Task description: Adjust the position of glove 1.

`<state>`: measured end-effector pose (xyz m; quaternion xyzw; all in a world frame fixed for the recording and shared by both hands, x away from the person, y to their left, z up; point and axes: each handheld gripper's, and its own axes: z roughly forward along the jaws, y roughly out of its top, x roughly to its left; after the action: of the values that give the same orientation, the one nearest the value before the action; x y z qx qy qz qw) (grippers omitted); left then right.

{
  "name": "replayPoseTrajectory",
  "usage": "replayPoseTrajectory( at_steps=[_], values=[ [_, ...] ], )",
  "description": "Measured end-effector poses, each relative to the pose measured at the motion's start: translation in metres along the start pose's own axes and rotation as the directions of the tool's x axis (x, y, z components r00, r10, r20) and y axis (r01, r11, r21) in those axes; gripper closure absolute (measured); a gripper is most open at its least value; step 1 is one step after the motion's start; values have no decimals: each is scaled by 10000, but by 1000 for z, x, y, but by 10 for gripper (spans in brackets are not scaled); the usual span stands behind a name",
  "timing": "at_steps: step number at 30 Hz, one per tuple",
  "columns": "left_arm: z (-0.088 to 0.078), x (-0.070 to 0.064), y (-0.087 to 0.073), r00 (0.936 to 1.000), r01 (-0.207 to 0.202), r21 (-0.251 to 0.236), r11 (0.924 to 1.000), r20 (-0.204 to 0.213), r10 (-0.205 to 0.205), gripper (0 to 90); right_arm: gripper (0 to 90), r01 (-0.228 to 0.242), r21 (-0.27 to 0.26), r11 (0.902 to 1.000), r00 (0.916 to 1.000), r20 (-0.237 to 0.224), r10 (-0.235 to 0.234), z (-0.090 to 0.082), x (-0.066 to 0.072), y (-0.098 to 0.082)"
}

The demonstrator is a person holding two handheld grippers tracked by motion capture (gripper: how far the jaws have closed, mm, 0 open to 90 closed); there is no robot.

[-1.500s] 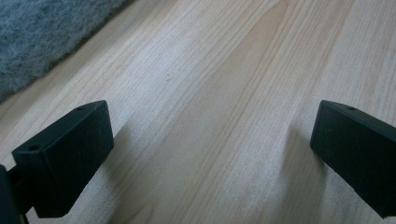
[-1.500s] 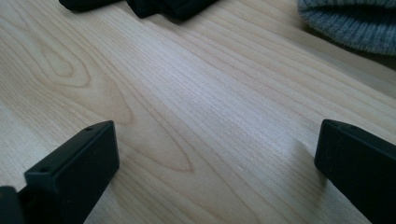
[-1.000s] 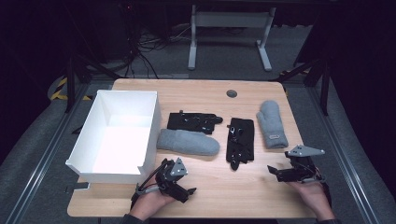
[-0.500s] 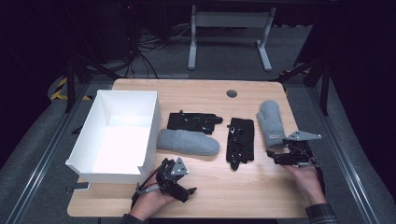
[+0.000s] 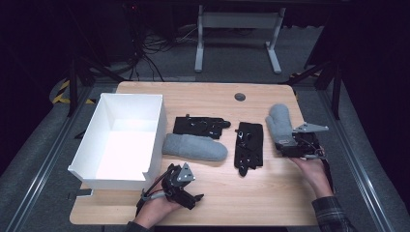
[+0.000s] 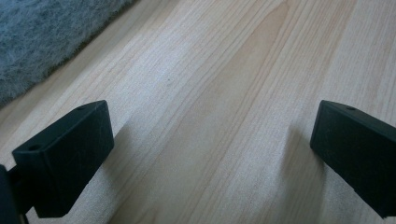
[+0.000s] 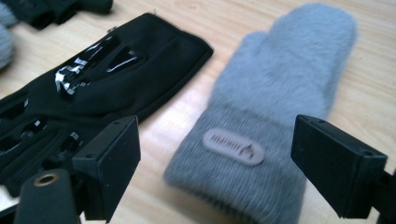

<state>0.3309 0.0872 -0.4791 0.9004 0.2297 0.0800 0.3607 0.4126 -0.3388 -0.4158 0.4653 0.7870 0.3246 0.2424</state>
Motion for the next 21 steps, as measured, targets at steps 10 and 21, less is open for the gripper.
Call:
replayPoseTrajectory(
  at_steps=[10, 21],
  values=[
    [0, 0, 0, 10000, 5, -1, 10000, -3, -5, 0, 225, -669, -148, 9976, 9977, 79, 670, 18, -18, 8],
    [0, -1, 0, 10000, 71, -9, 10000, -46, -71, 0, 270, -1127, -184, 9935, 9929, 361, 1133, 35, -29, 15]
  ],
)
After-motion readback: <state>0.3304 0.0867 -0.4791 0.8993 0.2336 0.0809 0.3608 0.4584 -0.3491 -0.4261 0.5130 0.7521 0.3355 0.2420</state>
